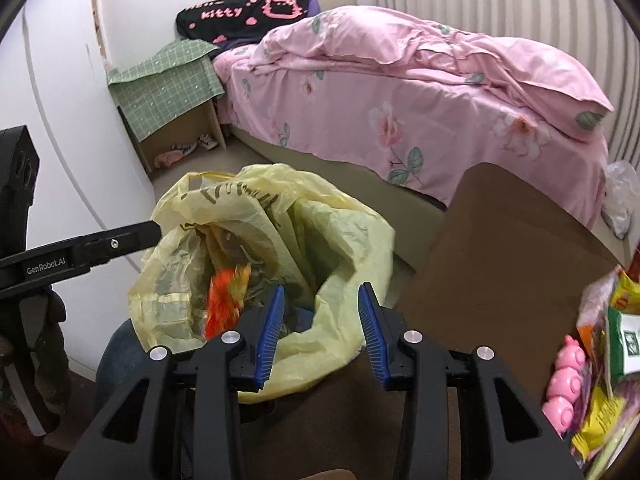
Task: Collect trash
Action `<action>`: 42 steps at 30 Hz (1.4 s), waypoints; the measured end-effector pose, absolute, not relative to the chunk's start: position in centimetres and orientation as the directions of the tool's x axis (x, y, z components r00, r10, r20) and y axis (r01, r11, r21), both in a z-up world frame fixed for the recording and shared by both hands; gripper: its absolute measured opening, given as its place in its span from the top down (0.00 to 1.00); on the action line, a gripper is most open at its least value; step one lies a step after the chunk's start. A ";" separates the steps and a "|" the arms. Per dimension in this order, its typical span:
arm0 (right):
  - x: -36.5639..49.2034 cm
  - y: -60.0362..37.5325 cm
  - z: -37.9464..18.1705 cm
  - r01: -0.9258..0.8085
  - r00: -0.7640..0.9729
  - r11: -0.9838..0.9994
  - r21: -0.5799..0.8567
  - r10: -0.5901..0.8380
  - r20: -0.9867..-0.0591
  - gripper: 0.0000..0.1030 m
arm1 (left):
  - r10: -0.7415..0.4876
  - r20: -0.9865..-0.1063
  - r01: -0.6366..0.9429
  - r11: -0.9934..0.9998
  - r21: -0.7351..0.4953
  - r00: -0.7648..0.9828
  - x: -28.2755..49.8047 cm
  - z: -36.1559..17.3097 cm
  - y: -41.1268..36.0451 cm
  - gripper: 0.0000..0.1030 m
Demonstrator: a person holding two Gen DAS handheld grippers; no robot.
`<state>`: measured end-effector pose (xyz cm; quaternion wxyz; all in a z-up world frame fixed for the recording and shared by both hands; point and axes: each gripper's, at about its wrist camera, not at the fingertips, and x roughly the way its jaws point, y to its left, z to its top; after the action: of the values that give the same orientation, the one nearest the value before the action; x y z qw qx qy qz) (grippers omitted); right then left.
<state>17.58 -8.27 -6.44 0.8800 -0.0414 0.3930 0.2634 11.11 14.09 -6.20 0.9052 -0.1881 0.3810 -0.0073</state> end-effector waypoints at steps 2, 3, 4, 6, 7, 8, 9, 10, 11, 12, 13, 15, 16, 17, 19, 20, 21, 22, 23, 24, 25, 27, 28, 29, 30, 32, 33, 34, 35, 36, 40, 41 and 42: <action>17.2 -9.5 -6.1 -0.477 0.569 0.869 0.135 0.422 -0.706 0.64 | -0.138 -0.676 -0.125 0.937 -0.325 0.724 10.9 -5.6 13.7 0.50; 17.0 -10.1 -5.9 -0.467 0.577 0.874 0.134 0.416 -0.702 0.64 | -0.131 -0.672 -0.122 0.941 -0.315 0.729 10.8 -5.3 13.3 0.49; 16.7 -10.9 -5.6 -0.453 0.590 0.882 0.130 0.406 -0.698 0.64 | -0.127 -0.670 -0.118 0.944 -0.308 0.732 10.8 -5.2 13.0 0.49; 15.9 -12.5 -5.0 -0.426 0.615 0.897 0.120 0.385 -0.688 0.64 | -0.132 -0.666 -0.094 0.952 -0.292 0.734 10.7 -4.6 11.7 0.49; 15.4 -13.5 -4.7 -0.414 0.629 0.903 0.114 0.374 -0.681 0.64 | -0.140 -0.664 -0.079 0.954 -0.289 0.734 10.8 -4.4 11.2 0.49; 14.8 -14.5 -4.4 -0.398 0.644 0.911 0.106 0.360 -0.675 0.64 | -0.148 -0.663 -0.066 0.956 -0.286 0.734 10.8 -4.3 10.6 0.49; 14.3 -15.4 -4.1 -0.383 0.656 0.918 0.099 0.346 -0.671 0.63 | -0.162 -0.660 -0.044 0.958 -0.284 0.733 10.8 -4.1 9.5 0.48; 13.7 -16.6 -3.9 -0.367 0.666 0.926 0.094 0.332 -0.668 0.59 | -0.178 -0.659 -0.021 0.959 -0.282 0.731 10.8 -4.0 8.6 0.48; 13.0 -17.9 -3.7 -0.351 0.674 0.932 0.094 0.321 -0.665 0.57 | -0.193 -0.657 0.001 0.960 -0.281 0.729 10.8 -3.8 7.7 0.48; 12.4 -18.9 -3.6 -0.339 0.679 0.936 0.096 0.314 -0.664 0.55 | -0.214 -0.654 0.032 0.960 -0.278 0.726 10.8 -3.6 6.4 0.48; 11.7 -20.2 -3.5 -0.324 0.687 0.941 0.100 0.307 -0.659 0.51 | -0.240 -0.649 0.072 0.959 -0.274 0.722 10.8 -3.4 4.8 0.48; 10.3 -22.6 -3.6 -0.295 0.701 0.949 0.110 0.293 -0.650 0.48 | -0.276 -0.641 0.132 0.956 -0.264 0.717 10.6 -3.1 2.6 0.48; 9.5 -24.0 -3.7 -0.267 0.708 0.958 0.108 0.271 -0.652 0.48 | -0.295 -0.636 0.167 0.953 -0.255 0.713 10.5 -3.0 1.2 0.48; 8.7 -25.4 -3.9 -0.237 0.714 0.967 0.097 0.241 -0.657 0.48 | -0.313 -0.631 0.198 0.949 -0.247 0.710 10.4 -2.9 -0.1 0.47; 7.3 -27.7 -4.2 -0.190 0.729 0.979 0.072 0.190 -0.658 0.48 | -0.359 -0.621 0.267 0.933 -0.240 0.697 10.1 -2.8 -2.9 0.47; 6.5 -29.0 -4.3 -0.158 0.738 0.986 0.051 0.152 -0.657 0.48 | -0.379 -0.616 0.294 0.925 -0.241 0.690 9.9 -2.7 -4.0 0.47; 5.8 -29.9 -4.4 -0.134 0.743 0.990 0.037 0.125 -0.657 0.48 | -0.405 -0.613 0.326 0.914 -0.243 0.679 9.8 -2.8 -5.4 0.47; 5.1 -31.2 -4.5 -0.101 0.746 0.995 0.021 0.090 -0.659 0.48 | -0.430 -0.612 0.359 0.901 -0.244 0.664 9.7 -2.9 -6.8 0.47; 4.5 -32.6 -4.6 -0.065 0.748 0.998 0.011 0.057 -0.661 0.48 | -0.447 -0.612 0.381 0.892 -0.245 0.653 9.6 -3.0 -7.8 0.47; 4.1 -33.8 -4.6 -0.038 0.750 0.999 0.006 0.033 -0.660 0.48 | -0.465 -0.614 0.407 0.880 -0.244 0.638 9.6 -3.2 -9.1 0.47; 3.5 -35.5 -4.6 0.000 0.753 1.000 -0.005 -0.003 -0.658 0.48 | -0.474 -0.618 0.425 0.873 -0.238 0.627 9.5 -3.4 -10.3 0.47; 3.2 -38.0 -4.6 0.040 0.753 0.999 -0.019 -0.042 -0.657 0.48 | -0.484 -0.625 0.452 0.863 -0.226 0.613 9.5 -3.8 -12.5 0.47; 3.0 -39.5 -4.5 0.054 0.756 0.998 -0.020 -0.054 -0.652 0.48 | -0.492 -0.628 0.468 0.856 -0.221 0.603 9.5 -3.9 -13.5 0.47; 2.9 -41.1 -4.3 0.071 0.762 0.997 -0.025 -0.071 -0.644 0.48 | -0.499 -0.630 0.484 0.848 -0.216 0.594 9.5 -4.1 -14.4 0.47; 3.1 -42.2 -4.2 0.089 0.766 0.995 -0.034 -0.090 -0.636 0.48 | -0.508 -0.633 0.504 0.838 -0.208 0.584 9.5 -4.2 -15.5 0.47; 3.6 -45.4 -3.7 0.134 0.778 0.988 -0.070 -0.149 -0.611 0.48 | -0.528 -0.638 0.546 0.815 -0.195 0.560 9.8 -4.3 -17.8 0.47; 4.0 -46.6 -3.7 0.151 0.778 0.986 -0.078 -0.167 -0.606 0.48 | -0.540 -0.638 0.564 0.803 -0.195 0.548 9.9 -4.3 -18.8 0.47; 4.8 -48.5 -3.8 0.161 0.777 0.985 -0.065 -0.167 -0.607 0.48 | -0.548 -0.638 0.576 0.794 -0.195 0.540 9.9 -4.3 -19.6 0.47; 5.8 -50.3 -4.0 0.162 0.772 0.986 -0.027 -0.144 -0.619 0.48 | -0.557 -0.640 0.593 0.782 -0.191 0.529 10.1 -4.4 -20.6 0.47; 6.8 -51.6 -4.2 0.151 0.768 0.988 0.018 -0.105 -0.632 0.48 | -0.559 -0.642 0.600 0.778 -0.187 0.524 10.2 -4.4 -21.2 0.47; 11.7 -54.4 -6.4 0.009 0.718 0.986 0.164 0.108 -0.688 0.50 | -0.572 -0.657 0.620 0.760 -0.197 0.492 11.0 -4.9 -23.3 0.47; 12.9 -54.5 -7.1 -0.016 0.704 0.984 0.176 0.136 -0.697 0.55 | -0.570 -0.660 0.622 0.759 -0.194 0.489 11.1 -4.9 -23.6 0.47; 13.9 -54.4 -7.6 -0.035 0.695 0.982 0.188 0.159 -0.702 0.56 | -0.565 -0.666 0.623 0.759 -0.189 0.487 11.2 -5.1 -23.9 0.47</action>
<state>13.86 -54.44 -7.59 0.9170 0.0800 0.3872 0.0528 11.21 -23.91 -5.07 0.8615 0.0390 0.3709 -0.3447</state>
